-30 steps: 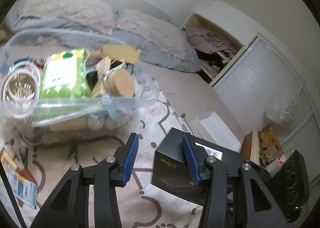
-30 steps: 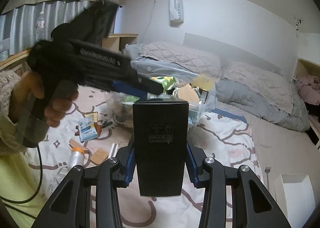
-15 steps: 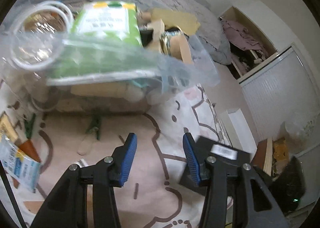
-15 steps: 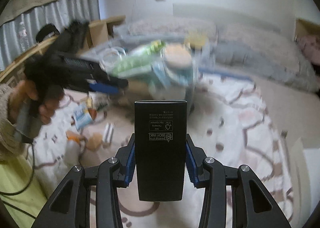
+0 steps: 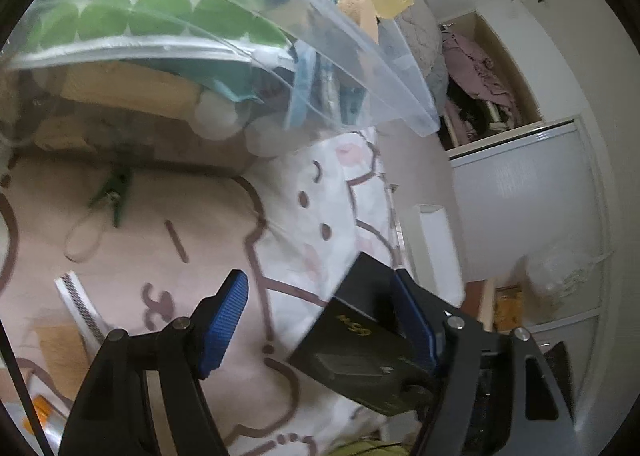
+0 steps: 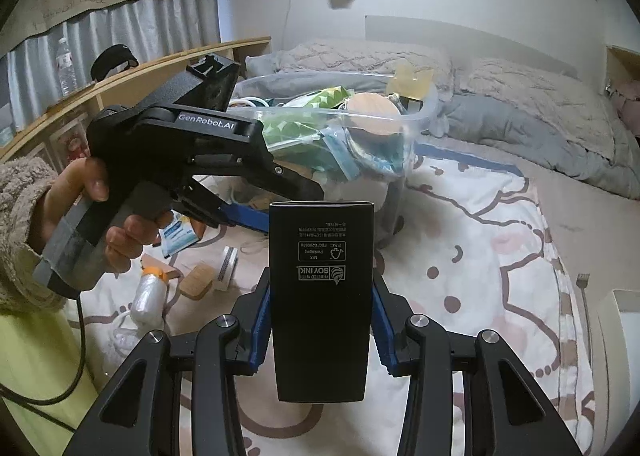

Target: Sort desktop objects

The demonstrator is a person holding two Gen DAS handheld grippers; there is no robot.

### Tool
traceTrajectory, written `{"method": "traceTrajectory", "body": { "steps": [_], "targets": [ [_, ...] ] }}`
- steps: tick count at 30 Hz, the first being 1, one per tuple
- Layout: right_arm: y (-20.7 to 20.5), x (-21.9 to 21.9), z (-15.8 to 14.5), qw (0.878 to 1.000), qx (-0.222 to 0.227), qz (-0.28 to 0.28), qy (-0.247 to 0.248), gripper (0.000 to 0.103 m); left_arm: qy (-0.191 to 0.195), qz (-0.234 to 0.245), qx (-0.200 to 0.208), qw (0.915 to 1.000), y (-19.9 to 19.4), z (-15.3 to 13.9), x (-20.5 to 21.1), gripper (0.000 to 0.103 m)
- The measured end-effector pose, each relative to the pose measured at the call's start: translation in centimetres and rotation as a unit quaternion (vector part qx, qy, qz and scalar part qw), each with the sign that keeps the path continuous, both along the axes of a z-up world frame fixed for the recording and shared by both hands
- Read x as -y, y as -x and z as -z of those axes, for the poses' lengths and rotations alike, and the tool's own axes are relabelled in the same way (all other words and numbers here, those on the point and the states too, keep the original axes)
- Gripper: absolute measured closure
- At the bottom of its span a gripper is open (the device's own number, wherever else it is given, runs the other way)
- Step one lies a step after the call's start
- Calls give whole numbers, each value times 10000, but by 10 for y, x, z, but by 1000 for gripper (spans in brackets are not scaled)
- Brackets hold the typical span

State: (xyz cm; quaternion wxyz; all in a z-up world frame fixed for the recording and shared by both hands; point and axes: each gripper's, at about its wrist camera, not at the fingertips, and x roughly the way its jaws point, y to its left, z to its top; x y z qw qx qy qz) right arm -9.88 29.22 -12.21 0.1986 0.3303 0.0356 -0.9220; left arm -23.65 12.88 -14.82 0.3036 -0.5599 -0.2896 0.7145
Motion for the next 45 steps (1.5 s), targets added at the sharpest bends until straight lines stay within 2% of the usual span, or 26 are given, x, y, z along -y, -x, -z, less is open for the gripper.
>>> {"method": "traceTrajectory", "body": {
  "steps": [5,7,11,20,23,28,32,36,39,41,44,45],
  "targets": [
    [-1,6,-3,9999,-65,-104,-37,59,-414,307,-90,9986,-9,-20,-13,30],
    [-3,5,-5,9999,-108,-109,-13,59,-293,293,-271,9988,-14,-31,-15,31],
    [-6,0,-13,9997,-174,-70,180,59,-405,269,-389,9981,-19,-44,-11,31],
    [-9,12,-23,9996,-263,-103,-64,59,-532,402,-1225,9902,-30,-88,-5,31],
    [-9,16,-26,9993,-307,-92,-205,59,-473,511,-1564,9852,-36,-104,-7,31],
    [-12,19,-46,9976,-629,-40,-284,59,-83,694,-2402,9682,-47,-141,-13,31],
    [-6,23,-77,9948,-977,-7,-294,59,24,557,-2869,9564,-46,-180,-10,31],
    [10,30,-111,9912,-1251,-111,-412,59,347,358,-3193,9463,-37,-214,-9,31],
    [24,37,-134,9883,-1456,-127,-443,59,524,121,-3471,9363,-27,-235,-2,36],
    [34,41,-145,9866,-1552,-132,-496,59,580,-28,-3545,9333,-19,-243,5,44],
    [47,46,-154,9841,-1644,-141,-656,59,587,-319,-3504,9342,-1,-247,17,53],
    [51,49,-156,9832,-1668,-164,-726,59,558,-389,-3484,9349,3,-247,20,53]
  ]
}}
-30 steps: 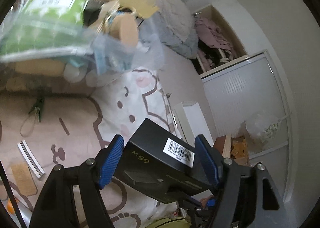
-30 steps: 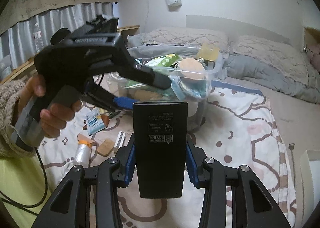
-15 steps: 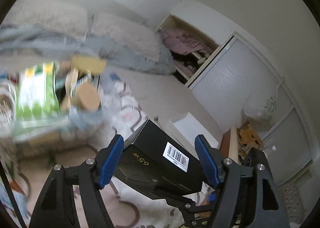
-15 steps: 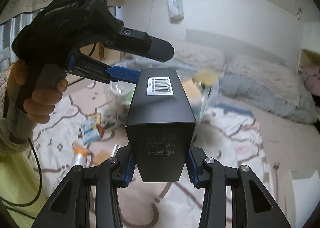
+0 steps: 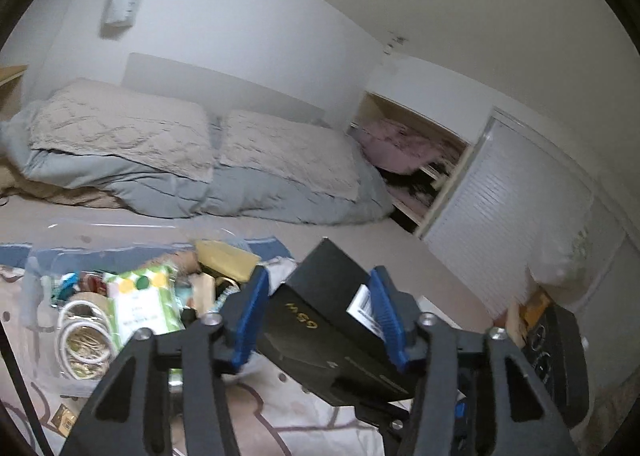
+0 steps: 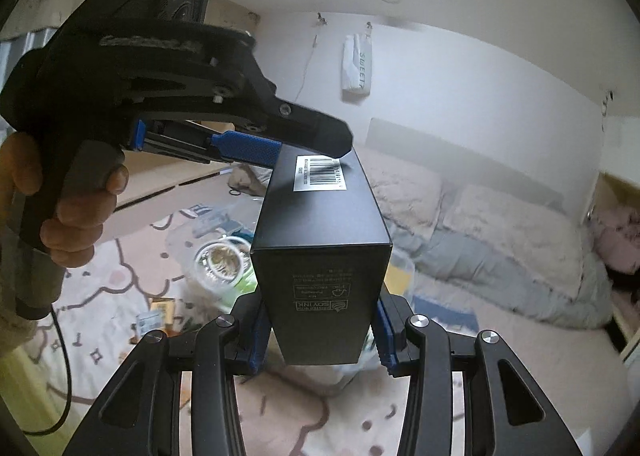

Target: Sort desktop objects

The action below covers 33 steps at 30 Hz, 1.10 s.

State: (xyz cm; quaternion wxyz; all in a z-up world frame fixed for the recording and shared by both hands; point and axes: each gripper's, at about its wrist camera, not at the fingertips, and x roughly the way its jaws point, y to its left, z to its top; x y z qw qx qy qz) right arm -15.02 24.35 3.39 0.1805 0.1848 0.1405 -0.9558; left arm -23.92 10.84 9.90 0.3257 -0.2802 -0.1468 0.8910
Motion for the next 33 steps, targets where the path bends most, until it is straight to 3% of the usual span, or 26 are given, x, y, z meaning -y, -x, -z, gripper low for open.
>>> {"method": "traceTrajectory", "body": {
  "steps": [8,13,19,28,33],
  "targets": [
    [40,34,-2,9990,-11,-368,-259,59,-326,-252,-31,9991,33,9,56,53],
    [75,52,5,9969,323,-587,413,59,-415,-612,24,9973,55,18,94,53],
    [115,80,17,9842,960,-841,1230,59,-642,-1033,174,9924,88,44,134,53],
    [152,114,59,9815,1352,-579,1229,59,-779,-1304,743,9856,124,89,168,52],
    [169,113,74,9720,1654,-350,1629,59,-667,-1414,782,9846,126,98,179,48]
  ]
}}
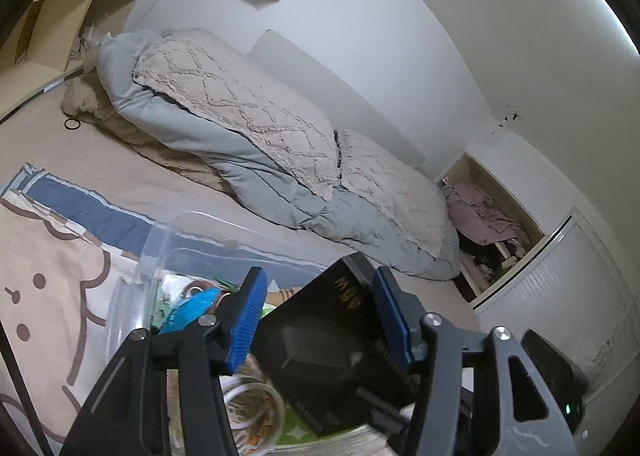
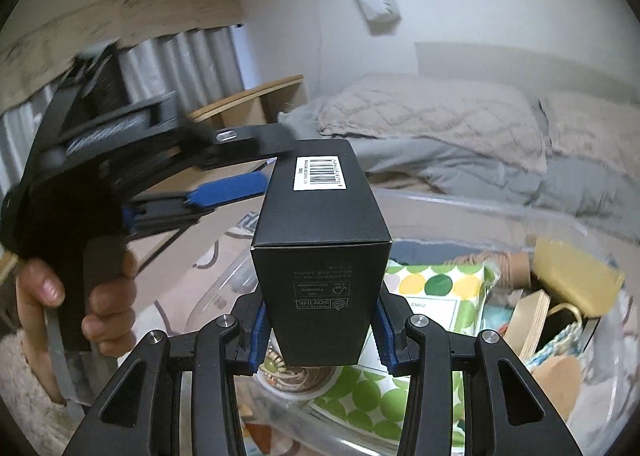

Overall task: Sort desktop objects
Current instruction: 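Lower the black charger box into the clear plastic box with both tools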

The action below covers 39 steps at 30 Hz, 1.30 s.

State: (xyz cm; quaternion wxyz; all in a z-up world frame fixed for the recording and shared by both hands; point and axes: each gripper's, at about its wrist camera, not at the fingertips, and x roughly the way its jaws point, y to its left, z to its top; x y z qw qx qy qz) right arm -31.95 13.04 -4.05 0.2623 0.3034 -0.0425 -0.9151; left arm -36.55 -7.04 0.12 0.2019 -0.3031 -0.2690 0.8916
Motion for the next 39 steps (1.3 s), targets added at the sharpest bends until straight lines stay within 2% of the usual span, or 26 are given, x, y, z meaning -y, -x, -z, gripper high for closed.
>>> {"method": "traceTrajectory", "body": {
  "steps": [4,7,12,15,18,19,21,22,23,27,29,30,31,32,34,37,39],
  "targets": [
    [16,-25,6,9955,419,377,766,59,189,-45,-10,9998,-1,2,4,48],
    [28,-45,22,9832,1010,669,1363,59,202,-23,19,9998,0,4,5,48],
    [24,-52,48,9656,1700,999,1698,59,298,60,41,9995,-1,4,1,48],
    [8,-46,48,9664,1775,999,1569,59,471,75,31,9989,-4,3,-5,48],
    [-5,-38,44,9741,1685,1015,1112,57,559,120,63,9983,-3,6,-10,48],
    [-7,-36,43,9760,1658,1040,955,52,580,130,77,9982,-4,7,-11,48],
    [-16,-34,40,9780,1615,1200,543,35,642,159,118,9977,-3,9,-15,48],
    [-20,-34,38,9781,1602,1271,388,22,679,172,134,9975,-3,10,-16,48],
    [-23,-37,37,9780,1579,1320,329,16,726,182,149,9971,-3,11,-18,48],
    [-24,-53,25,9769,1404,1599,169,15,886,201,185,9957,-4,13,-22,48],
    [-25,-63,16,9772,1218,1717,270,16,888,203,203,9956,-3,14,-22,48],
    [-24,-67,11,9777,1129,1741,333,17,878,201,212,9957,-3,15,-21,48],
    [-25,-70,7,9782,1063,1744,380,28,869,201,223,9958,-3,15,-21,48],
    [-23,-71,5,9787,1030,1730,402,46,863,206,232,9958,-3,16,-21,48],
    [-20,-74,7,9784,1082,1690,488,60,864,207,242,9957,-3,17,-20,48],
    [-15,-73,16,9783,1211,1581,565,67,846,224,255,9958,-3,17,-19,48],
    [-14,-70,21,9789,1306,1463,569,68,850,221,256,9958,-3,17,-18,48]
  ]
}}
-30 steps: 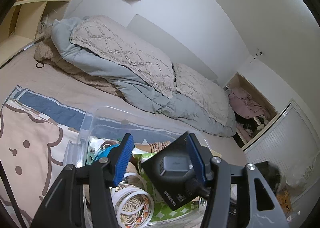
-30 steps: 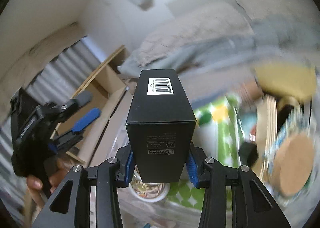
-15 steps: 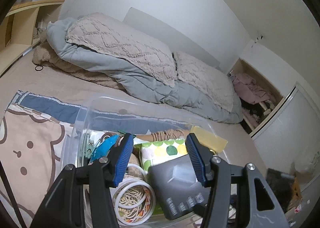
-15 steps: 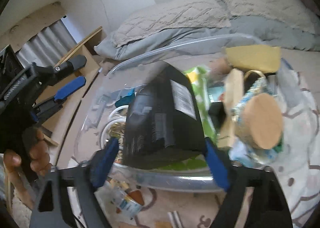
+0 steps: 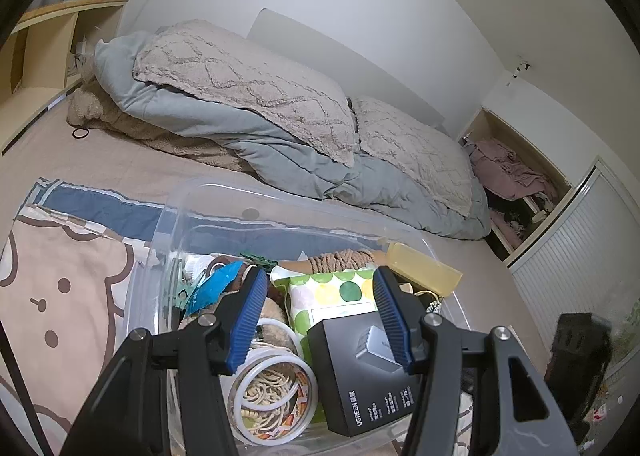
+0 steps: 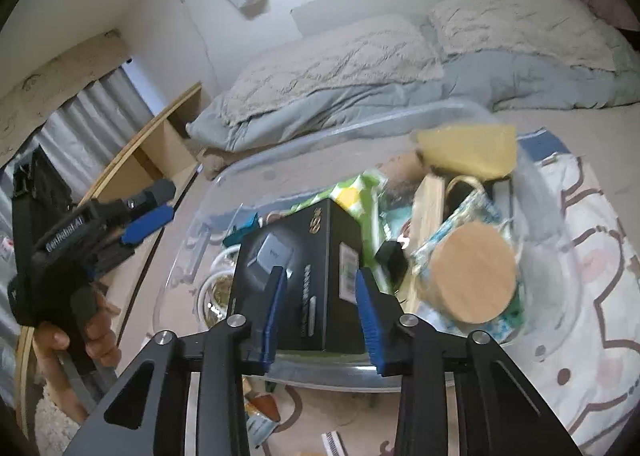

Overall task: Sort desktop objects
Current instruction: 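Lower the black charger box into the clear plastic box with both tools, then open both tools to release the black box inside the clear box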

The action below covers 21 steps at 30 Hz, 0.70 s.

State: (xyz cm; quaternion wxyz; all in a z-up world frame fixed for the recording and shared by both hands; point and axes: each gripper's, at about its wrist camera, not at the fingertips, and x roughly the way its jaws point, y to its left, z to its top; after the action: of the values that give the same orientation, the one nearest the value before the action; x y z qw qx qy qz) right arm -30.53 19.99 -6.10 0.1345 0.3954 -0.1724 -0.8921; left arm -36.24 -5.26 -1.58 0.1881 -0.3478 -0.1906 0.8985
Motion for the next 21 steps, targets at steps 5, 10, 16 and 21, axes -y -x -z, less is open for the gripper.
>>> {"method": "traceTrajectory", "body": {
  "steps": [5,10,16,21],
  "targets": [
    [2,21,8,9994,89,-294,-181,68,20,0,9,10000,-1,2,3,48],
    [-1,17,2,9994,-99,-143,-289,68,63,1,1,10000,-5,1,4,48],
    [-11,10,-11,9979,-450,-88,-457,68,171,45,-81,9998,-14,-6,-2,48],
    [-20,8,-23,9956,-735,-79,-579,68,347,61,-142,9993,-22,-11,-9,48]
  ]
}}
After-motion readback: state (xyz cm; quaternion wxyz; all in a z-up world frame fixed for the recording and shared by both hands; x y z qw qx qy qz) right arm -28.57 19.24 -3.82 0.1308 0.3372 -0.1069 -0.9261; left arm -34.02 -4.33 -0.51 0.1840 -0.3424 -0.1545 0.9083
